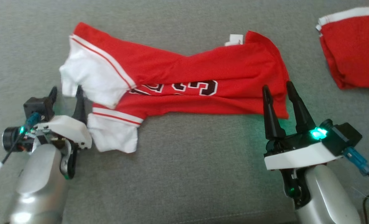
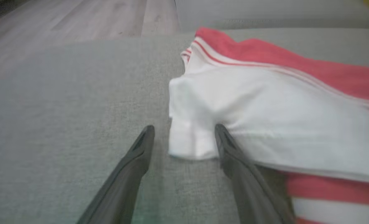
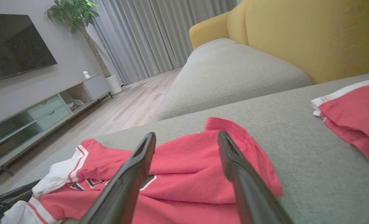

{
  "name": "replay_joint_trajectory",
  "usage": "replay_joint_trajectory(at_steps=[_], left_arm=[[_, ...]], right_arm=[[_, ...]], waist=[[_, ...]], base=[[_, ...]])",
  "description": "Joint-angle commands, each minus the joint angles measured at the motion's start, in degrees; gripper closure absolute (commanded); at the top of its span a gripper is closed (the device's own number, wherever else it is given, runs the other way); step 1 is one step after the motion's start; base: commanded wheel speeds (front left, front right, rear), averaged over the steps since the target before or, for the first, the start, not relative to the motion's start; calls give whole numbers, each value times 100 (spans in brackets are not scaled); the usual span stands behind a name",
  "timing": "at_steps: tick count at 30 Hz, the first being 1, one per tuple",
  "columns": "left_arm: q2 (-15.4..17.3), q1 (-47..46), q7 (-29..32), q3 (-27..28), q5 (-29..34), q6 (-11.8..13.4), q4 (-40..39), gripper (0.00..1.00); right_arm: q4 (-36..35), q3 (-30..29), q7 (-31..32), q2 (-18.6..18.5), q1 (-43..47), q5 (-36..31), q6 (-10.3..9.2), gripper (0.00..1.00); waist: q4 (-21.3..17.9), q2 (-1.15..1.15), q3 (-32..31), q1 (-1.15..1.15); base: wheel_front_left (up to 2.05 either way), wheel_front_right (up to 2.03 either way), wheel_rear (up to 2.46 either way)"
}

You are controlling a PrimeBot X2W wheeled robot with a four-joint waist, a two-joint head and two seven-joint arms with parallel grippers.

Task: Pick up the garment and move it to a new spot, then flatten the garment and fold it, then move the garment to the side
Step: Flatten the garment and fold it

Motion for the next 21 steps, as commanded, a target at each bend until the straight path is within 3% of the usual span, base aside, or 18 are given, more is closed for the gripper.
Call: replay_joint_trajectory(at_steps=[1, 5, 6, 7, 8, 14, 21], left_arm=[[249, -230, 122, 221, -14, -33, 80, 0], [284, -432, 422, 194, -32, 7, 647, 0], [283, -461, 482, 185, -45, -6, 760, 7], [284, -483, 517, 173, -57, -32, 852, 77], [292, -496, 535, 143, -53, -75, 927, 100], [274, -593, -89, 92, -79, -348, 775, 100], [288, -740, -779, 107, -174, -612, -255, 100]], right_arm=[[-219, 86, -62, -11, -130, -27, -4, 0], [-240, 76, -62, -11, -158, -11, -4, 0], [-242, 75, -62, -11, -162, -10, -4, 0], [-246, 74, -62, -11, -166, -8, -4, 0], [-252, 70, -62, -11, -171, -3, -4, 0], [-219, 60, -62, -11, -159, 41, -4, 0], [-149, 115, -62, -11, -113, 127, -4, 0]], waist=[[-121, 0, 116, -1], [-195, 0, 170, -1], [-208, 0, 172, -1], [-220, 0, 170, -1], [-232, 0, 163, -1], [-236, 0, -6, -1], [-261, 0, -312, -1]], base=[[0, 0, 0], [0, 0, 0], [0, 0, 0], [0, 0, 0], [0, 0, 0], [0, 0, 0], [0, 0, 0]])
